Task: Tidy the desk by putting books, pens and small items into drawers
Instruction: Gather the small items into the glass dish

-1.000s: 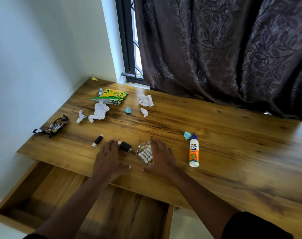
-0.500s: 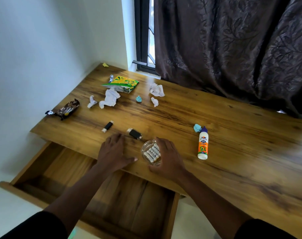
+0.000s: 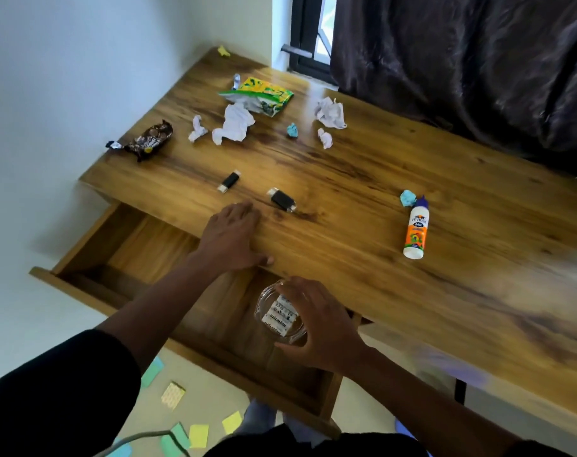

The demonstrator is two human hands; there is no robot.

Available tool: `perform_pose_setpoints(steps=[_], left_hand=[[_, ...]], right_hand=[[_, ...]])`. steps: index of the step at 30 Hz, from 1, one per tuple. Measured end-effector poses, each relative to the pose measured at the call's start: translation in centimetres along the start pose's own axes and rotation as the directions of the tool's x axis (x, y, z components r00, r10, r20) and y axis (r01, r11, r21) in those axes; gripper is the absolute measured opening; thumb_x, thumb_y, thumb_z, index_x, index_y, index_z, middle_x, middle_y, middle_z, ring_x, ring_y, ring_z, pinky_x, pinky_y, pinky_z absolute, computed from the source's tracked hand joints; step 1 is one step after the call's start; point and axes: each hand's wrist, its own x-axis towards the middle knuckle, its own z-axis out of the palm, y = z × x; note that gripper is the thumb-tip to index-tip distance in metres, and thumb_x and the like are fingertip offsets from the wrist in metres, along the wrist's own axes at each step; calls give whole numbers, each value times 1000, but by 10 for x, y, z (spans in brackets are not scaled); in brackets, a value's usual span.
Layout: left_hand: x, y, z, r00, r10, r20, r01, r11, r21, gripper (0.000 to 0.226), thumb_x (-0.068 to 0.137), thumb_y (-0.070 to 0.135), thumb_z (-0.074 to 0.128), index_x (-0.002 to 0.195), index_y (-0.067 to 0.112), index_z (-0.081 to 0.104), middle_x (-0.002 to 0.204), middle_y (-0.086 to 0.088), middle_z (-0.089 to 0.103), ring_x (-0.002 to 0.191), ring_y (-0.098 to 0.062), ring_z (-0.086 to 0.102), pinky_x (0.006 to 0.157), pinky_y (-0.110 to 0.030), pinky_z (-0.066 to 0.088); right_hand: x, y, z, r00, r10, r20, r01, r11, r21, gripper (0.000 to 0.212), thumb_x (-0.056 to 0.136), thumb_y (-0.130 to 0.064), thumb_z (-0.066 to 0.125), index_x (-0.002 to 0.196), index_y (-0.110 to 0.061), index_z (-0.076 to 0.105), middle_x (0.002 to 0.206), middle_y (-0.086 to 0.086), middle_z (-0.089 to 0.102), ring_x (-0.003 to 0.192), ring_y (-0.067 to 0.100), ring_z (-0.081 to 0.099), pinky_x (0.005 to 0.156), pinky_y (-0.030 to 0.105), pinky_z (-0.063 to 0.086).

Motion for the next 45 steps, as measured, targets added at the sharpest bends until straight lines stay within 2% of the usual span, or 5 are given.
perform_pose_setpoints(steps=[7,13,24,39,45], left_hand=[[-2,-3,8,999,-18,-35,16,998,-53,116,71,77,71,161,23,21,171,-2,11,157,-30,12,125,-49,17],[-3,-6,15,999,-4,-49,0,996,-87,113,75,74,71,161,23,19,172,-1,8,158,-27,6,126,-48,14],[-2,-5,19,1000,-7,-26,5,996,-86,114,78,73,69,163,23,12,173,0,2,159,-25,-1,128,-49,10],[-1,-6,23,999,-6,-37,2,996,-91,114,79,73,68,164,23,10,173,1,0,159,-24,-3,128,-47,10],[-3,-11,27,998,7,-61,-14,992,-127,114,79,75,65,164,24,8,173,2,-4,159,-22,-6,128,-45,7]], right_hand=[[-13,-4,29,989,23,148,-28,999,34,95,75,-64,74,152,-31,29,150,-4,41,137,13,41,106,35,49],[-16,9,51,970,156,186,-156,988,-16,94,77,-57,74,153,-39,22,157,-6,32,145,15,33,110,36,46],[10,16,66,875,434,213,-425,901,-88,96,78,-34,80,154,-29,22,154,9,37,140,28,40,109,38,45],[14,16,76,860,468,204,-443,883,-156,85,85,-26,77,152,-29,26,153,6,40,136,25,45,104,34,46],[16,-4,60,900,380,214,-340,918,-202,76,96,-37,63,158,-23,23,161,7,31,145,25,36,115,40,40]])
